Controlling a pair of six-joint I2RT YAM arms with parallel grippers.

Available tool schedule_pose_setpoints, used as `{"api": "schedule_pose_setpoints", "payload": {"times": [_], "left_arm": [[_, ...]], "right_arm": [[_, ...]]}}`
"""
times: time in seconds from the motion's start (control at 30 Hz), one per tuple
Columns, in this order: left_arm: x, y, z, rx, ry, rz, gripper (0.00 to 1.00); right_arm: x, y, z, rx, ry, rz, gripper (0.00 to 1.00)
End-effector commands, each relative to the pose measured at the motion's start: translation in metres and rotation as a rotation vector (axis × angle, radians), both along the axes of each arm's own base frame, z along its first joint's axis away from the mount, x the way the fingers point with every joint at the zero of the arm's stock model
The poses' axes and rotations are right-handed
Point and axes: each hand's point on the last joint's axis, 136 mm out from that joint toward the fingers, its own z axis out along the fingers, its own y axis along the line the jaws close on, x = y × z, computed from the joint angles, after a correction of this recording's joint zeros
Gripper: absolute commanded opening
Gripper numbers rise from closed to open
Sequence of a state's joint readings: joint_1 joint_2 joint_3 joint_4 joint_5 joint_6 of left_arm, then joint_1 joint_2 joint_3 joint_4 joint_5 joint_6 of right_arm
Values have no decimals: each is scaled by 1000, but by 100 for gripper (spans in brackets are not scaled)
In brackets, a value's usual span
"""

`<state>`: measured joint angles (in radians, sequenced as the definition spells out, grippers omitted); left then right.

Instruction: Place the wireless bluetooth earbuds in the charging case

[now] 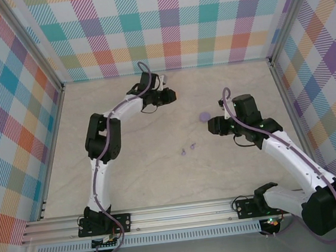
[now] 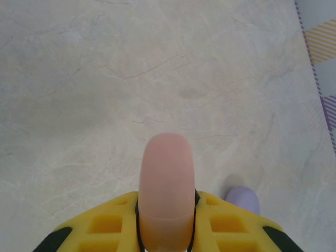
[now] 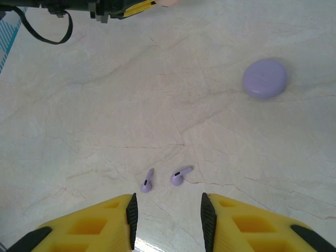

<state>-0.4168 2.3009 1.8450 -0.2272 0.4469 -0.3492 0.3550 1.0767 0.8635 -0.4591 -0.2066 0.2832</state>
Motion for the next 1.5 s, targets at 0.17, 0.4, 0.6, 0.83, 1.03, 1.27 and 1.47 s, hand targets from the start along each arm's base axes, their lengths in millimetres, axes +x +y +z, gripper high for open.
{"api": "schedule_pose_setpoints", "payload": {"times": [0.17, 0.4, 0.6, 0.83, 1.03, 1.27, 1.47], "left_arm": [[25, 16, -24, -46, 124, 50, 21], [35, 17, -39, -37, 167, 70, 22], [40, 20, -53, -30, 209, 93, 22], [40, 26, -63, 5, 234, 115, 37], [39, 36, -59, 76, 211, 121, 61], [36, 62, -25, 221, 119, 131, 69], [19, 86, 18, 320, 35, 147, 67]], "right_arm": [[-12, -1, -1, 21, 30, -9, 41], [-12, 0, 0, 26, 39, -3, 41], [-13, 0, 0, 27, 45, -2, 41], [-14, -1, 1, 24, 42, -6, 42], [-14, -1, -1, 19, 50, -7, 43], [-11, -10, -14, -26, 83, -56, 49], [0, -20, -32, -119, 123, -91, 54]]}}
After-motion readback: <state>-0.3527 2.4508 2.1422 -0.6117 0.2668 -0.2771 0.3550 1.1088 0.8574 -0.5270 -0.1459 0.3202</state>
